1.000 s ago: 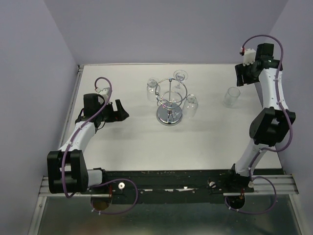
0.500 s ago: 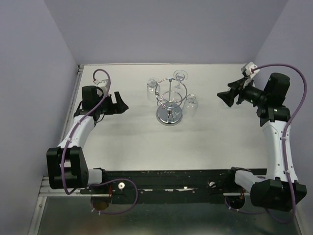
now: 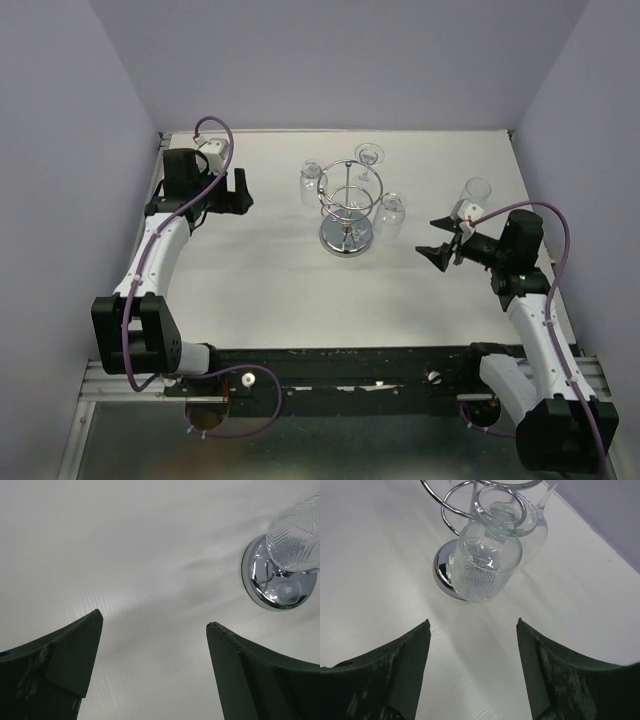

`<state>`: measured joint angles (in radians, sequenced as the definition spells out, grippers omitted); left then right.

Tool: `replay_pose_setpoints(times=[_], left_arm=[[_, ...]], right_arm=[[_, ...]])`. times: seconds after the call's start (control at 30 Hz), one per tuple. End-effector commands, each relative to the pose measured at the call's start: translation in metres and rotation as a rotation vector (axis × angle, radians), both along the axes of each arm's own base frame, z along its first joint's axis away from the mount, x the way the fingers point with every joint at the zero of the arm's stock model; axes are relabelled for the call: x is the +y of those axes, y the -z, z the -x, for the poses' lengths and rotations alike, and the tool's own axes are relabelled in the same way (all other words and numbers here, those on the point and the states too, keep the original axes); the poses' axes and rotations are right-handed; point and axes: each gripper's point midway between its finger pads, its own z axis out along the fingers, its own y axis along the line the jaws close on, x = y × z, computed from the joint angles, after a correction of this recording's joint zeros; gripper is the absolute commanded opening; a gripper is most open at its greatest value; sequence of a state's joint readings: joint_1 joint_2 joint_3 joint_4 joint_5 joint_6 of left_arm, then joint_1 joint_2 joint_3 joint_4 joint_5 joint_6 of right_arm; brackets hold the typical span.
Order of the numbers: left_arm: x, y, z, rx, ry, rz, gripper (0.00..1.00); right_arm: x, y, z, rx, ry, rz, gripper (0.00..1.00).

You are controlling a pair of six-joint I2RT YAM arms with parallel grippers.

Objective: Take the wine glass off the wine glass rack

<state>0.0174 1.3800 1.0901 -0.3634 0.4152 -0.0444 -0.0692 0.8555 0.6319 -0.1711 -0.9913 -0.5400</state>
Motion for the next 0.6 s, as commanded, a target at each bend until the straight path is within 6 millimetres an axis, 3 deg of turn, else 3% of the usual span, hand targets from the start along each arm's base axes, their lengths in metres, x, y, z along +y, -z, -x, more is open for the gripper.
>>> replay_pose_setpoints(times=[0.0,0.23,0.27,0.47,0.57], left_arm=[[0.021,-0.006,0.0,-0.005,0.022,-0.181,0.99],[0.033,-0.03,-0.006,-0.034,0.053,-0.307,0.99],[0.022,-0.034,-0.005,-0.045,0.092,-0.327,0.99],[0.024,-0.048,-0.006,-0.071,0.126,-0.405,0.99],[0.024,-0.051,-0.006,-0.079,0.129,-0.422,0.99]], right_arm=[[0.007,-0.01,-0.009,-0.181,-0.033,0.006,0.77],[0.016,0.001,-0.02,-0.157,-0.063,-0.059,0.78],[0.017,0.002,-0.023,-0.151,-0.062,-0.069,0.78],[0.027,0.004,-0.038,-0.103,-0.07,-0.129,0.81],[0.042,0.004,-0.037,-0.1,-0.12,-0.137,0.81]])
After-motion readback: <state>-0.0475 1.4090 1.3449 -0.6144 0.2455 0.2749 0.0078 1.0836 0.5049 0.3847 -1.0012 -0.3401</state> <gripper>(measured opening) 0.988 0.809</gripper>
